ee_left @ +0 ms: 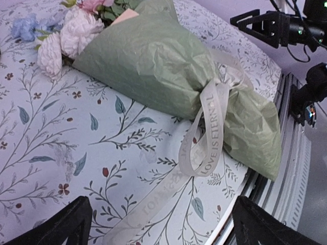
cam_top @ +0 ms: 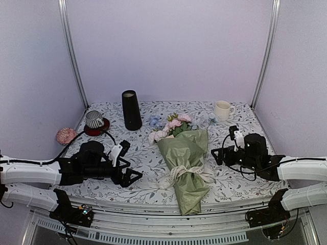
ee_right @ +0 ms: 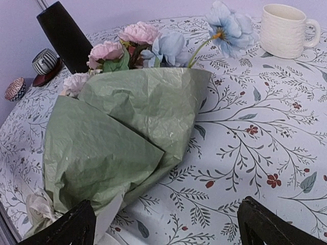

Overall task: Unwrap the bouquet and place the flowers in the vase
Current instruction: Adjust the tied bouquet at the center of the board.

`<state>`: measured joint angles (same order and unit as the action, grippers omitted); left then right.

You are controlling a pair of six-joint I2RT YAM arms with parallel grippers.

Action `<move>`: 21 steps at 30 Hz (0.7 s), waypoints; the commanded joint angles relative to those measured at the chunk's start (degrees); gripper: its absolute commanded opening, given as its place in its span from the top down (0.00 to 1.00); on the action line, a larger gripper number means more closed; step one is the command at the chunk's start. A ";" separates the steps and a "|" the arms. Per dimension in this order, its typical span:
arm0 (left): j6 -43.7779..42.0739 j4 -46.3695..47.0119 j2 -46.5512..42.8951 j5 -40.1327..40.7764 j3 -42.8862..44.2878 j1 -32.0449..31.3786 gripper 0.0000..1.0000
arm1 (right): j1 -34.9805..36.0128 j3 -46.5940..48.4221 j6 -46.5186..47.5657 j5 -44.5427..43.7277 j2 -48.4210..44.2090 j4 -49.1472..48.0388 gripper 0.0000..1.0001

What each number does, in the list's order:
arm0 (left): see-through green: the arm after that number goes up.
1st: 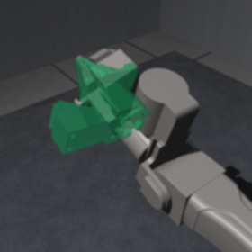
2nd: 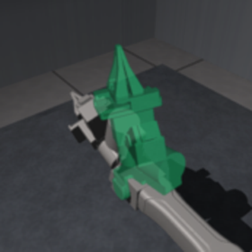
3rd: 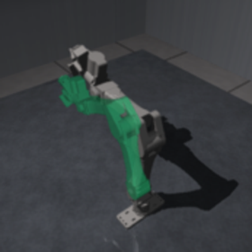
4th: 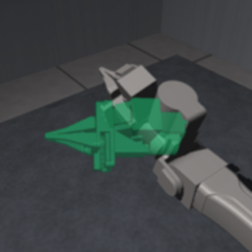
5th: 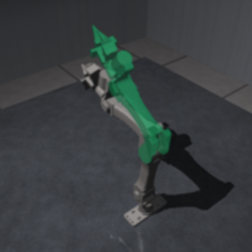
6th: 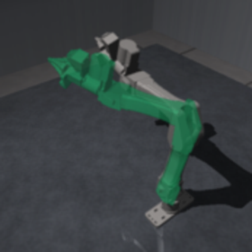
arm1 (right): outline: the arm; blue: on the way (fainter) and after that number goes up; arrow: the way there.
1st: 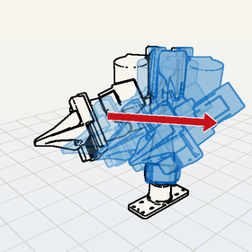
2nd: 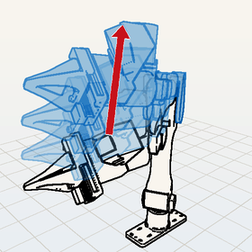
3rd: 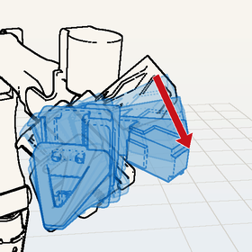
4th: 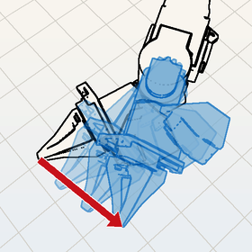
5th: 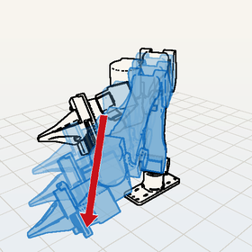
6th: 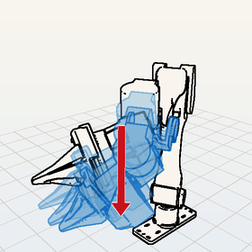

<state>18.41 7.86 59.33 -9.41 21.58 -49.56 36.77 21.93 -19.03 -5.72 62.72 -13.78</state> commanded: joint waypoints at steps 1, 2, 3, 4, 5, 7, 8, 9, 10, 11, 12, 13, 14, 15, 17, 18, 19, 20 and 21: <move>-1.03 -5.14 2.53 3.63 1.29 -2.77 0.02 | -0.12 -2.07 2.01 -0.96 -1.81 -5.35 0.01; -0.72 -6.55 3.39 3.70 2.05 -3.08 0.04 | -0.12 -2.19 2.25 -1.33 -2.07 -5.36 0.01; -0.60 -8.12 4.45 3.71 2.88 -3.44 0.08 | -0.12 -2.28 2.31 -1.54 -2.34 -5.42 0.01; -0.66 -9.52 5.33 3.59 3.72 -4.01 0.10 | -0.12 -2.26 2.39 -1.72 -2.48 -5.46 0.01; -0.46 -10.70 6.22 3.41 4.44 -4.78 0.11 | -0.12 -2.29 2.47 -1.89 -2.63 -5.46 0.01; -0.48 -11.07 7.67 2.61 5.61 -6.99 0.13 | -0.12 -2.20 2.57 -2.27 -2.77 -5.38 0.01; -0.51 -11.62 8.56 3.33 6.13 -8.33 0.13 | -0.12 -2.24 2.59 -2.24 -2.90 -5.38 0.01; -0.52 -12.38 9.63 4.62 7.35 -9.60 0.13 | -0.12 -2.32 2.59 -2.13 -3.06 -5.38 0.01; -0.37 -13.47 10.90 6.17 8.47 -10.58 0.13 | -0.12 -2.45 2.63 -1.97 -3.30 -5.36 0.01; -0.39 -14.49 12.39 7.93 9.67 -11.63 0.14 | -0.08 -2.57 2.67 -1.94 -3.61 -5.38 0.01; -0.35 -15.51 13.89 9.19 10.74 -12.25 0.16 | -0.12 -2.71 2.72 -1.87 -3.91 -5.38 0.01; -0.28 -16.83 15.55 10.40 11.87 -12.82 0.17 | -0.12 -2.84 2.71 -1.85 -4.25 -5.34 0.01; -0.06 -17.81 17.30 11.54 12.77 -13.21 0.17 | -0.12 -3.06 2.81 -1.84 -4.65 -5.37 0.01; 0.22 -18.76 18.82 12.46 13.70 -13.56 0.17 | -0.12 -3.18 2.78 -1.89 -5.03 -5.38 0.01; 1.34 -20.75 21.46 14.18 15.38 -14.08 0.17 | -0.12 -3.61 2.85 -1.95 -5.80 -5.30 0.01; 1.94 -21.30 22.49 14.64 15.84 -14.34 0.16 | -0.12 -3.71 2.85 -2.00 -6.18 -5.29 0.01; 2.39 -21.55 22.82 14.78 16.01 -14.41 0.14 | -0.12 -3.88 2.81 -1.97 -6.57 -5.29 0.01; 2.59 -21.73 22.92 14.78 16.03 -14.63 0.13 | -0.12 -4.03 2.73 -2.01 -6.83 -5.29 0.01; 2.73 -21.82 22.86 14.66 16.03 -14.72 0.11 | -0.12 -4.13 2.82 -2.02 -7.03 -5.29 0.01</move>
<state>19.42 -9.76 81.41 2.44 36.45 -63.00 36.77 19.05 -16.71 -6.98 57.19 -18.02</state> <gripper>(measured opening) 0.860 0.988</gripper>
